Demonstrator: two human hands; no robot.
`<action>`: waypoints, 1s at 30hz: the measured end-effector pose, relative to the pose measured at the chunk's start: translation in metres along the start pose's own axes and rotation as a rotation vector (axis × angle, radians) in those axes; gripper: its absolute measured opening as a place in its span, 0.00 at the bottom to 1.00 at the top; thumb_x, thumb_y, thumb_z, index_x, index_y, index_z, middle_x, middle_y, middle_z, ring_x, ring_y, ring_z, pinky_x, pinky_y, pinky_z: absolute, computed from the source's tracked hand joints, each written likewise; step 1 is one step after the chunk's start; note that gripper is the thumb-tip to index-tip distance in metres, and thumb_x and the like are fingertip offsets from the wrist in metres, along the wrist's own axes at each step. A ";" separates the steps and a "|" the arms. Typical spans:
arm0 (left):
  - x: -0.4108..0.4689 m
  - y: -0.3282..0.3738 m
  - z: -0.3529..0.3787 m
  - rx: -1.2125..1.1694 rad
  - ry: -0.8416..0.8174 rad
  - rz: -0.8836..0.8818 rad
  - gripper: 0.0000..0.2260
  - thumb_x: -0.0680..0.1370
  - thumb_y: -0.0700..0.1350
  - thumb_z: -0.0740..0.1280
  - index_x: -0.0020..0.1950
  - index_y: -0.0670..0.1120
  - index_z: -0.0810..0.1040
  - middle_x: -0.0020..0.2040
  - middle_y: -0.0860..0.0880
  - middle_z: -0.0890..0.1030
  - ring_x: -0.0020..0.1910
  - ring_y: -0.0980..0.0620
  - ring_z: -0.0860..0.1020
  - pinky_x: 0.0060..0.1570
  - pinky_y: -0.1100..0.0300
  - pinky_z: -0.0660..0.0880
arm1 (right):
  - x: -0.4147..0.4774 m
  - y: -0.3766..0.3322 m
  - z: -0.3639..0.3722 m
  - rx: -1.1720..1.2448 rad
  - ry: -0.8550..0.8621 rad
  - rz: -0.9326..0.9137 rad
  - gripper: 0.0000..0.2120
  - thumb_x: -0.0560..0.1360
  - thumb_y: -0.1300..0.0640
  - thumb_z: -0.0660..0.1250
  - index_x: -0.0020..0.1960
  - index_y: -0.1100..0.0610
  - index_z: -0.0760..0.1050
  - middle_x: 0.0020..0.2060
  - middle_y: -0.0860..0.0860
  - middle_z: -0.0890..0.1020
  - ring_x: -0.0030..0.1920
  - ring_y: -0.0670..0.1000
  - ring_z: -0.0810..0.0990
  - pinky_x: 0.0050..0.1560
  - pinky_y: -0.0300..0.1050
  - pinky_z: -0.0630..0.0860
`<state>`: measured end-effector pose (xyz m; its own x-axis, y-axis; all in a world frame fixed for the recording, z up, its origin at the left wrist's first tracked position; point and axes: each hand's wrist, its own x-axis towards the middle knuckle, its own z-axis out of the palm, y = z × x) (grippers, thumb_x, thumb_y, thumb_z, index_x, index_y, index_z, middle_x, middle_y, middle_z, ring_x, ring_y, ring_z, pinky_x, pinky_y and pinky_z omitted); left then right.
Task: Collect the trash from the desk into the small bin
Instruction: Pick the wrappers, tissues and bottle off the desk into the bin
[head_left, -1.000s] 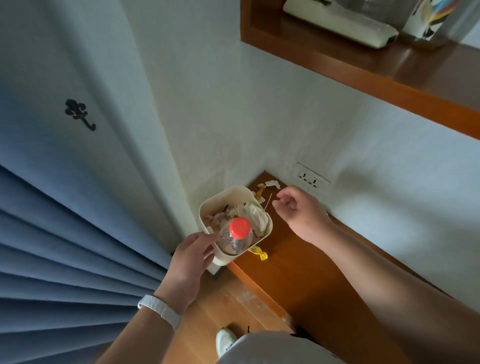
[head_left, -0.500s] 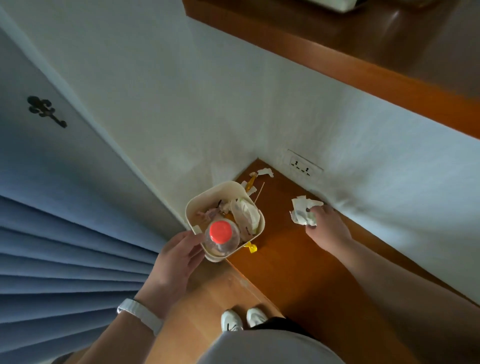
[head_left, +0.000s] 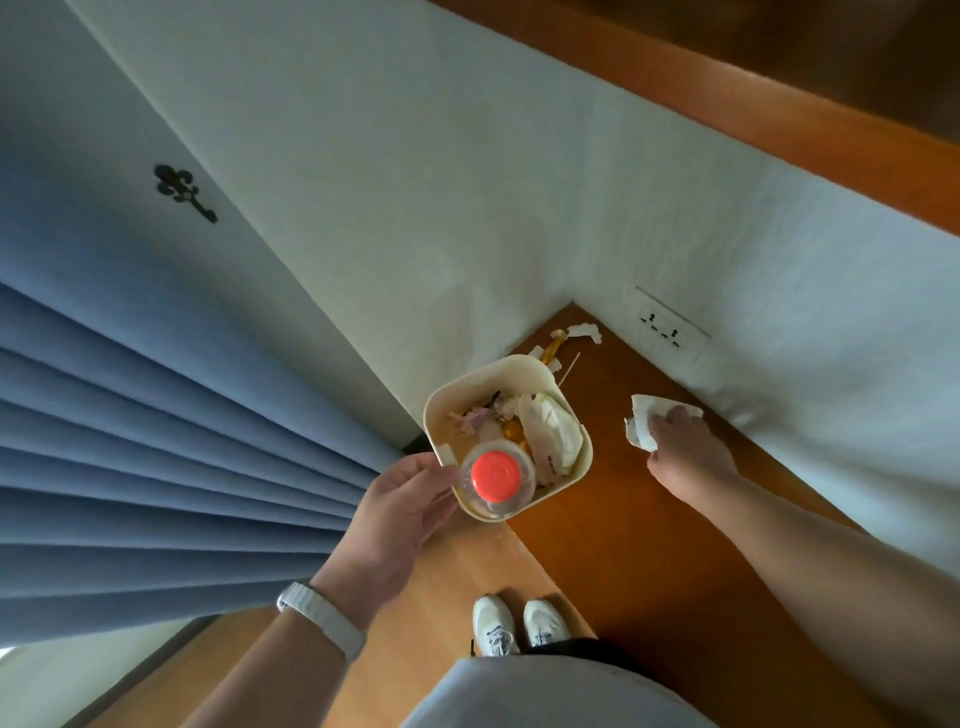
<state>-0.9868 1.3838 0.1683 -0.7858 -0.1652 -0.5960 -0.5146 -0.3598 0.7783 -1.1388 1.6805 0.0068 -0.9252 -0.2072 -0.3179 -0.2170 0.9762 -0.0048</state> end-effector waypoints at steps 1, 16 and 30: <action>-0.001 -0.001 -0.001 0.002 -0.009 -0.001 0.16 0.69 0.46 0.70 0.53 0.38 0.80 0.44 0.44 0.86 0.45 0.51 0.84 0.55 0.55 0.77 | -0.003 0.001 0.002 -0.020 0.006 -0.005 0.18 0.77 0.54 0.64 0.66 0.55 0.68 0.59 0.55 0.73 0.52 0.51 0.76 0.41 0.41 0.80; -0.008 -0.010 -0.014 0.033 -0.006 -0.010 0.04 0.79 0.38 0.65 0.50 0.39 0.79 0.43 0.42 0.86 0.44 0.50 0.84 0.55 0.56 0.78 | -0.033 -0.012 -0.026 0.318 0.060 0.002 0.07 0.80 0.61 0.61 0.57 0.56 0.72 0.54 0.52 0.77 0.44 0.49 0.80 0.44 0.43 0.80; -0.005 0.001 -0.009 0.085 -0.041 0.018 0.07 0.80 0.40 0.66 0.54 0.38 0.79 0.48 0.40 0.85 0.48 0.48 0.83 0.56 0.55 0.78 | -0.075 -0.105 -0.190 0.626 0.268 -0.595 0.03 0.78 0.57 0.65 0.49 0.51 0.70 0.33 0.46 0.75 0.29 0.47 0.72 0.28 0.45 0.69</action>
<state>-0.9800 1.3760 0.1705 -0.8076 -0.1329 -0.5746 -0.5261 -0.2778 0.8037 -1.1055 1.5818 0.2113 -0.7725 -0.6209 0.1335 -0.5466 0.5431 -0.6374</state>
